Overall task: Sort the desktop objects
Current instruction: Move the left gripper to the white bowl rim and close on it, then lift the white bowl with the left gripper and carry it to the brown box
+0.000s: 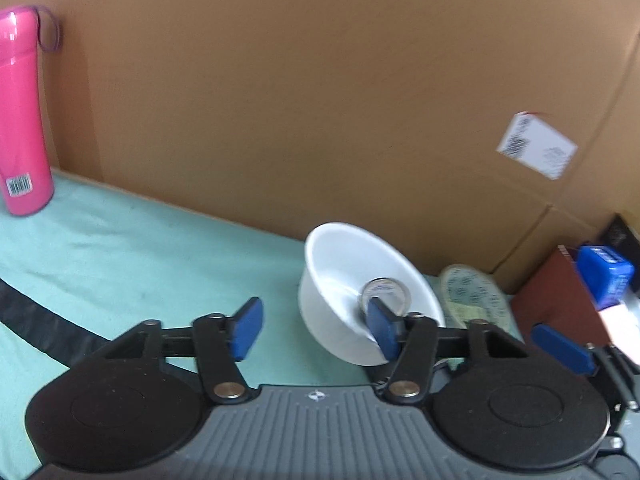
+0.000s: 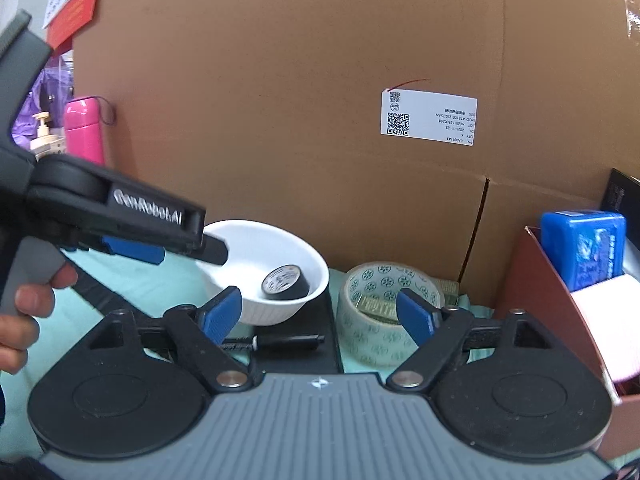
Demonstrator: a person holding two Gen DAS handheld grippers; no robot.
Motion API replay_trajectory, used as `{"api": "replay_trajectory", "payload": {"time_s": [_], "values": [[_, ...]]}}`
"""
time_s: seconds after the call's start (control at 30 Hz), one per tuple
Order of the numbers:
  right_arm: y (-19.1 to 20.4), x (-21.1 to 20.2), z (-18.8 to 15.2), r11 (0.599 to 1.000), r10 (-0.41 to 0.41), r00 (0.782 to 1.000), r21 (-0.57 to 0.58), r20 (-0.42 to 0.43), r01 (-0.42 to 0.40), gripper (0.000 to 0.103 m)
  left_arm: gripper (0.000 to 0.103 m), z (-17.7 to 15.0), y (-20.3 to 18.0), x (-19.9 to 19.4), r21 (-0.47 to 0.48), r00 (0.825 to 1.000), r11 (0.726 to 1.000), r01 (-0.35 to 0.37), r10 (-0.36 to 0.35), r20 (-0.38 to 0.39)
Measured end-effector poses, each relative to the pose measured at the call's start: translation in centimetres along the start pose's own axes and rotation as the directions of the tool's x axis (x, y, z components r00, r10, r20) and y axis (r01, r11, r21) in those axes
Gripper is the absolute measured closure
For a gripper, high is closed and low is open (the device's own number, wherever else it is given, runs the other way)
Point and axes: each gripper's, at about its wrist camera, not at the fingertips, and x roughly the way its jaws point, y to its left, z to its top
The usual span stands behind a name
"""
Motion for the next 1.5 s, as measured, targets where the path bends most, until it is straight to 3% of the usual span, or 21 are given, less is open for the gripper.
{"api": "replay_trajectory", "payload": {"time_s": [0.1,0.37,0.47,0.57,0.77,0.97,1.17,1.37,1.5], "values": [[-0.2,1.2,0.2,1.0,0.002,1.0,0.007,-0.01,-0.002,0.031,0.063,-0.2,0.5,0.9,-0.02,0.999,1.0,0.004,-0.005,-0.032],[0.5,2.5,0.5,1.0,0.003,1.0,-0.011,0.003,-0.003,0.043,0.076,-1.1,0.2,0.1,0.01,0.998,0.999,0.048,-0.047,-0.032],[1.3,2.4,0.7,0.999,0.006,1.0,-0.053,0.03,-0.004,0.05,0.082,-1.8,-0.2,-0.7,0.022,0.998,0.998,0.06,-0.06,-0.02],[2.2,2.7,0.8,0.995,0.009,1.0,-0.102,0.024,-0.007,0.063,0.087,-2.4,-0.7,-1.5,0.044,0.998,0.997,0.062,-0.062,-0.006],[2.7,3.6,0.0,0.986,-0.026,0.999,-0.167,-0.035,0.02,0.073,0.088,-4.2,-1.6,-3.9,0.071,0.998,0.996,0.058,-0.06,0.024],[3.2,2.7,-1.1,0.969,-0.044,0.997,-0.246,-0.06,0.028,0.076,0.088,-5.0,-3.1,-4.9,0.11,0.997,0.993,0.047,-0.053,0.054],[3.6,1.7,-1.5,0.956,-0.007,0.999,-0.293,-0.042,-0.005,0.078,0.088,-5.4,-3.7,-5.3,0.136,0.996,0.99,0.042,-0.052,0.076],[3.8,3.4,-2.0,0.946,0.061,0.981,-0.304,-0.186,-0.117,0.082,0.089,-5.6,-3.6,-5.3,0.142,0.996,0.989,0.041,-0.052,0.073],[3.5,3.5,-2.1,0.957,0.061,0.981,-0.27,-0.184,-0.11,0.084,0.089,-5.7,-3.6,-4.6,0.143,0.998,0.989,0.047,-0.053,0.039]]}}
